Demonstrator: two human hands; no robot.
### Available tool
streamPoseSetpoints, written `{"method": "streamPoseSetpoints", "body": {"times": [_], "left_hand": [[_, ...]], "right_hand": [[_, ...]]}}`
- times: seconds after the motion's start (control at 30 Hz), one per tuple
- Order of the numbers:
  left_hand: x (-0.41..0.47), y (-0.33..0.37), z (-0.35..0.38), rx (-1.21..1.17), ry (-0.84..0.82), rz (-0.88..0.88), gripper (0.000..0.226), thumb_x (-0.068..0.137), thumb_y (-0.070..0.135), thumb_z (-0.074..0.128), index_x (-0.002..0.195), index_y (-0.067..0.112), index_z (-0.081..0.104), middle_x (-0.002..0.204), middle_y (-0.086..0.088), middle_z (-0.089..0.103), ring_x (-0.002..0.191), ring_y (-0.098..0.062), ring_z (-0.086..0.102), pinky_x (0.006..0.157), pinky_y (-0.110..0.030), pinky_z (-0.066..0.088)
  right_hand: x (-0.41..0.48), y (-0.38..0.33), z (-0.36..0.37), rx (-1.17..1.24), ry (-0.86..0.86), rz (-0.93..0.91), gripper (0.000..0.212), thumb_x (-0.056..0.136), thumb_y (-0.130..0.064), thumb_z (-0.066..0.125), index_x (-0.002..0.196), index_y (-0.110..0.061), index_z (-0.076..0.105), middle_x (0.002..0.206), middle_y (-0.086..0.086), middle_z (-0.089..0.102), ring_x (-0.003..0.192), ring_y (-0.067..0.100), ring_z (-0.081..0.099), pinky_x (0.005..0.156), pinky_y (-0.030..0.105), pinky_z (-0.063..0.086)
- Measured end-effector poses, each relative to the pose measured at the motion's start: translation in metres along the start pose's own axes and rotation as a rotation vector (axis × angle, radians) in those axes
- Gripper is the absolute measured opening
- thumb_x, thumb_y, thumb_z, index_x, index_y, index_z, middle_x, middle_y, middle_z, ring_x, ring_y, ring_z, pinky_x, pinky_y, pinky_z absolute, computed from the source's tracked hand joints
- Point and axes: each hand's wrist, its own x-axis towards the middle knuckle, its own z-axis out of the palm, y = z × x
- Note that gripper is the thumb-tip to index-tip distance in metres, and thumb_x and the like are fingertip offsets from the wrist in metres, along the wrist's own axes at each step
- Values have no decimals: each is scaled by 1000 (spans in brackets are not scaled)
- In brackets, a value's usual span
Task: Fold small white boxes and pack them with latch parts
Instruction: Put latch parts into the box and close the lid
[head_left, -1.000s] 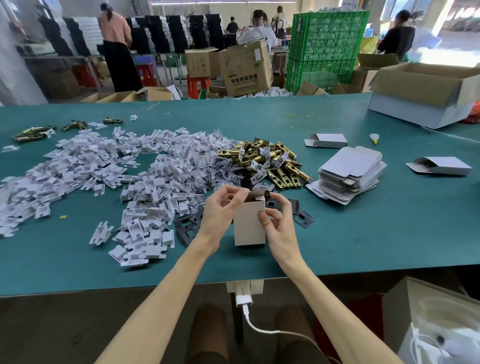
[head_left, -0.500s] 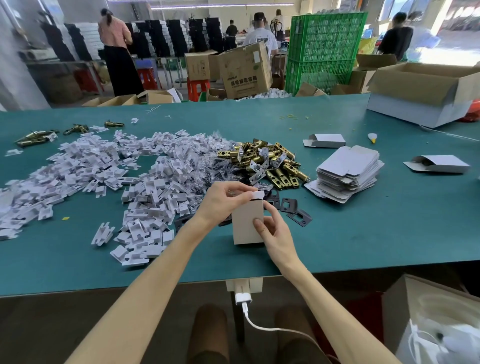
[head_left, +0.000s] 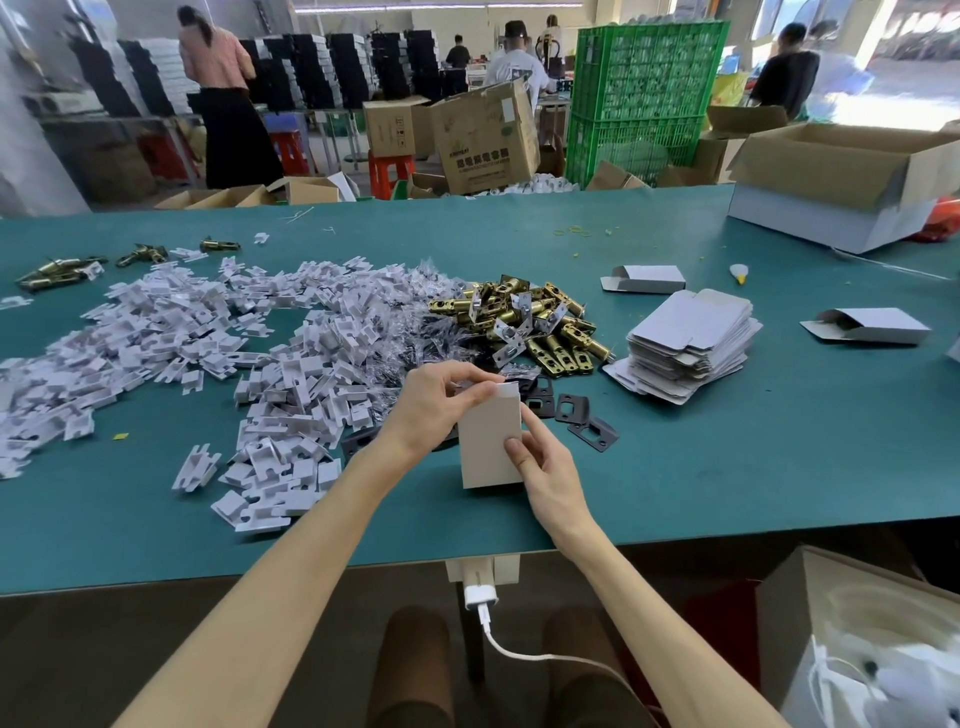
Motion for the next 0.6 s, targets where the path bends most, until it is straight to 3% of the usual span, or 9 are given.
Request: {"method": "streamPoseSetpoints", "body": {"times": [0.07, 0.2, 0.37, 0.47, 0.6], "left_hand": [[0, -1, 1, 14, 11, 4, 13, 97, 24, 73, 107, 20, 81, 100, -1, 75, 83, -20, 67, 71, -33, 55], [1, 0, 2, 6, 37, 2, 13, 97, 25, 74, 106, 20, 82, 96, 4, 75, 76, -1, 64, 68, -21, 51], [1, 2, 2, 24, 35, 3, 12, 95, 25, 75, 105, 21, 82, 96, 2, 75, 80, -15, 65, 71, -30, 53], [1, 1, 1, 32, 23, 29, 12, 95, 24, 76, 105, 19, 81, 96, 4, 74, 77, -2, 62, 69, -19, 50], [1, 3, -2, 69, 6, 77, 14, 94, 18, 76, 107, 14, 82, 100, 5, 77, 87, -6, 68, 77, -20, 53]], "right_hand": [[-1, 0, 0, 3, 3, -8, 50, 104, -25, 57, 151, -32, 43, 102, -8, 73, 98, 2, 68, 83, 20, 54], [-1, 1, 0, -20, 3, -14, 49, 104, -24, 57, 150, -36, 43, 103, -6, 73, 97, 1, 68, 82, 18, 53], [-2, 0, -1, -16, 6, -14, 48, 104, -24, 57, 145, -43, 41, 103, -6, 73, 98, 2, 68, 83, 20, 54], [-3, 0, 0, -13, 4, -14, 48, 104, -25, 57, 144, -45, 41, 103, -7, 73, 99, 1, 67, 82, 19, 54], [-3, 1, 0, -19, 7, -12, 51, 104, -25, 58, 150, -38, 41, 106, -2, 73, 102, 9, 68, 88, 28, 55]]}}
